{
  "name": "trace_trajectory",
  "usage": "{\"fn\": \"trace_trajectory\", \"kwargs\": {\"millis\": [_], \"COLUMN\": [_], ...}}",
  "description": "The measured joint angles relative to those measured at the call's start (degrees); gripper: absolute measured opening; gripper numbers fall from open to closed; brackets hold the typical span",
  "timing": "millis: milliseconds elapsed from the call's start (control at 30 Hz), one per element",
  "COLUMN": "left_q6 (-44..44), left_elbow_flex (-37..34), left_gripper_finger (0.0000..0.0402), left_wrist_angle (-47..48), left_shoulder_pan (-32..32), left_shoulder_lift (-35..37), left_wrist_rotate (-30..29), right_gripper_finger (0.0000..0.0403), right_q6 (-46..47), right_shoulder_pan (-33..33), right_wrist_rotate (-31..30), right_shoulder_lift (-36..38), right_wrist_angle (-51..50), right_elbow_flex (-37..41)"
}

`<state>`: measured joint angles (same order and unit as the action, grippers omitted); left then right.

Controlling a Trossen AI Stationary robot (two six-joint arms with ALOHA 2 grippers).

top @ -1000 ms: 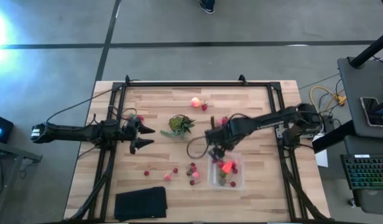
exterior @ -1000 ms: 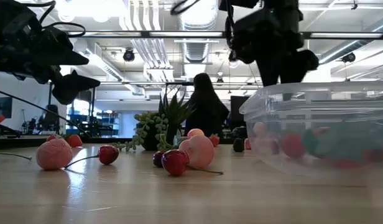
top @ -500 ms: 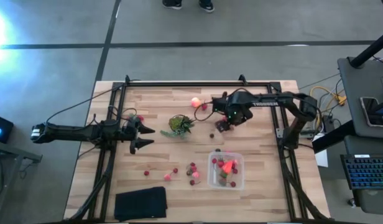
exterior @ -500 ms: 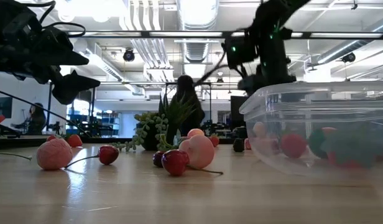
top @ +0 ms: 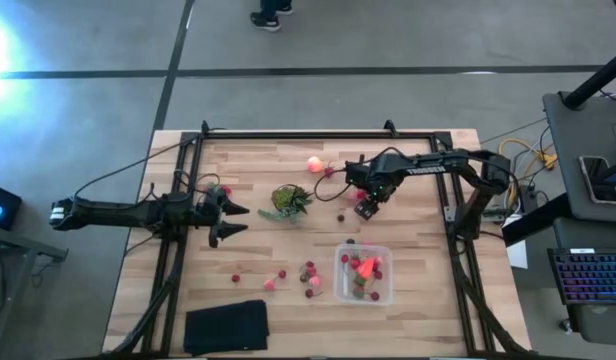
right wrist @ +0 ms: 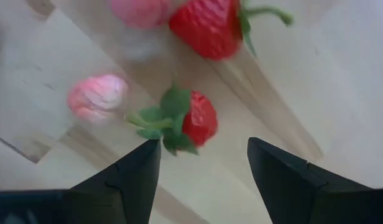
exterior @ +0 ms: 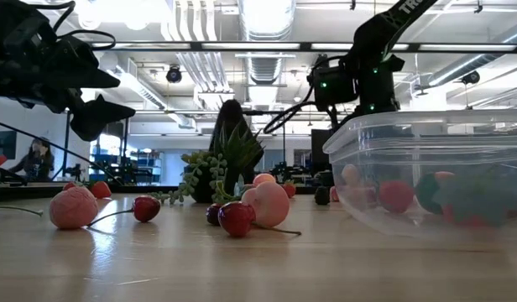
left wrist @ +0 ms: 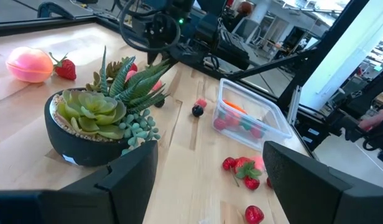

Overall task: Pick and placing Produce into tupperware
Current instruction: Put the strawberry into the bin

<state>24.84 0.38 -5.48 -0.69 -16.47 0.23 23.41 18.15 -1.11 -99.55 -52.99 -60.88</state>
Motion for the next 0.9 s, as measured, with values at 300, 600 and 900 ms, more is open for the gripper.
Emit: {"fn": "trace_trajectory", "kwargs": {"millis": [300, 600, 900], "left_q6": [0.0, 0.0, 0.0], "left_elbow_flex": [0.0, 0.0, 0.0], "left_gripper_finger": [0.0277, 0.0277, 0.0277], "left_wrist_angle": [0.0, 0.0, 0.0], "left_shoulder_pan": [0.0, 0.0, 0.0], "left_shoulder_lift": [0.0, 0.0, 0.0], "left_wrist_rotate": [0.0, 0.0, 0.0], "right_gripper_finger": [0.0232, 0.0213, 0.0167], "right_q6": [-3.4, -2.5, -0.9], "right_shoulder_pan": [0.1, 0.3, 0.3], "right_wrist_rotate": [2.1, 2.9, 1.0], "right_shoulder_lift": [0.0, 0.0, 0.0], "right_wrist_angle": [4.9, 7.6, 9.4], "right_elbow_flex": [0.2, 3.5, 3.7]}}
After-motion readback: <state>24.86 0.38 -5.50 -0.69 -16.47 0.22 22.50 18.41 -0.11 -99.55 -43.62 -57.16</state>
